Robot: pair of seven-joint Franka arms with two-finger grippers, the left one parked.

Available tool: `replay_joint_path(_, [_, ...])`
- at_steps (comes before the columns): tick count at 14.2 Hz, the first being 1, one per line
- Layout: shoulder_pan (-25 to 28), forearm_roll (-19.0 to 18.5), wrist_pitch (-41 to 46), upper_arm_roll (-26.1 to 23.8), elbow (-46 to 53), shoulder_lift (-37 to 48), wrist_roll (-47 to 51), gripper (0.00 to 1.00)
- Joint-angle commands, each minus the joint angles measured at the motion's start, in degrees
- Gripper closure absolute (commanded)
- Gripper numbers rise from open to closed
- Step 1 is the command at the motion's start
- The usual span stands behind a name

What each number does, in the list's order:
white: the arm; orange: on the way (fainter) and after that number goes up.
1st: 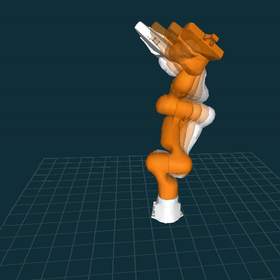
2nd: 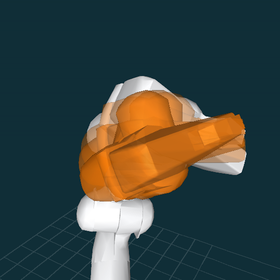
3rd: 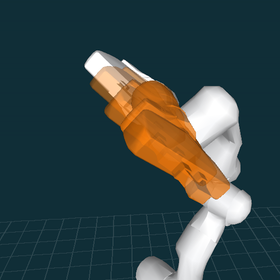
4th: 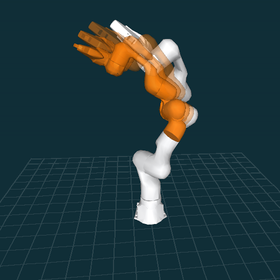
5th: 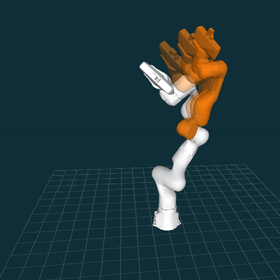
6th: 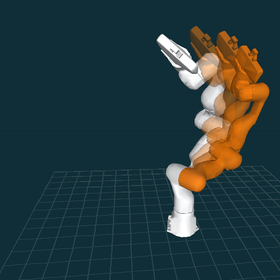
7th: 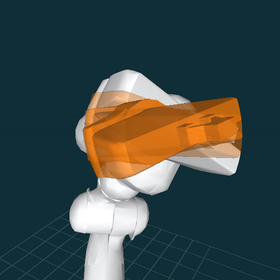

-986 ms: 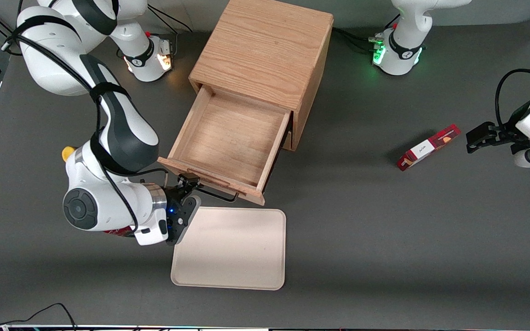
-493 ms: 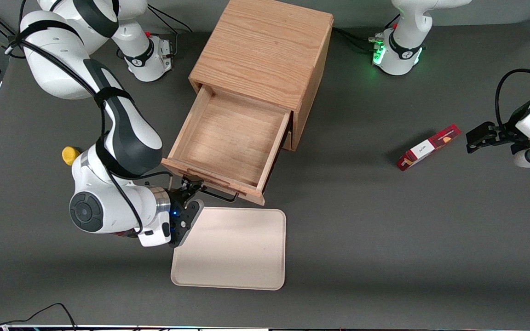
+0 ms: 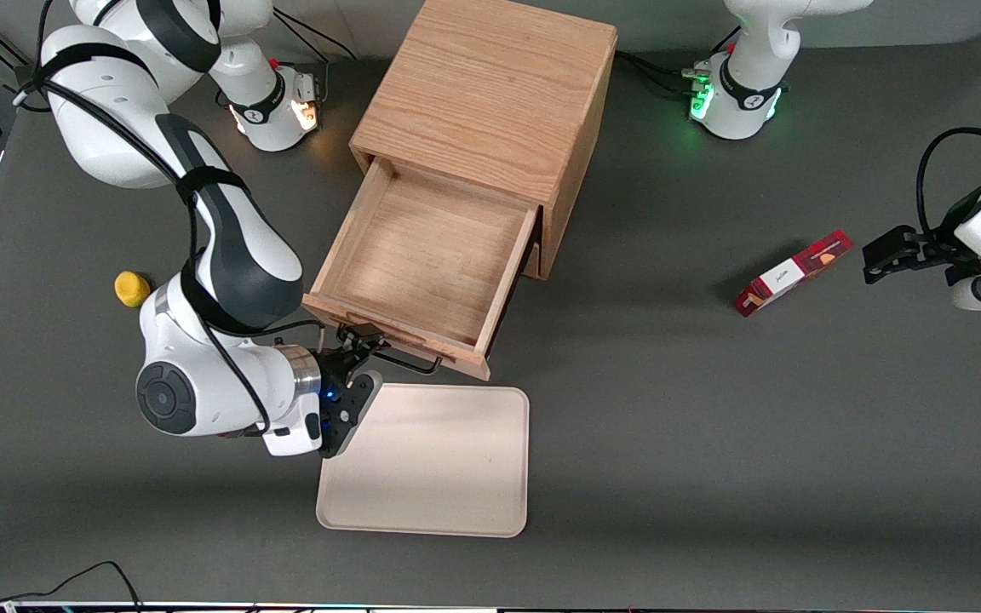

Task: Close top drawer
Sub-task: 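Lower the right gripper against the drawer front beside the handle, then push the drawer front with the right gripper into the cabinet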

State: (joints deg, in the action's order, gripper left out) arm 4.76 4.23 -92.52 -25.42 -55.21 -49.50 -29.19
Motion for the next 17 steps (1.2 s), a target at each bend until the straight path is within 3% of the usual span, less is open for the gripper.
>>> replay_joint_path(1, [0.1, 1.0, -0.1, -0.2, 0.2, -0.7, 1.3, 0.0])
replay_joint_path(10, [0.0, 1.0, -0.1, -0.7, -2.4, 0.6, 1.2, 0.0])
replay_joint_path(17, [-0.3, 2.5, -2.0, -0.8, -10.8, 6.2, 1.4, 0.0])
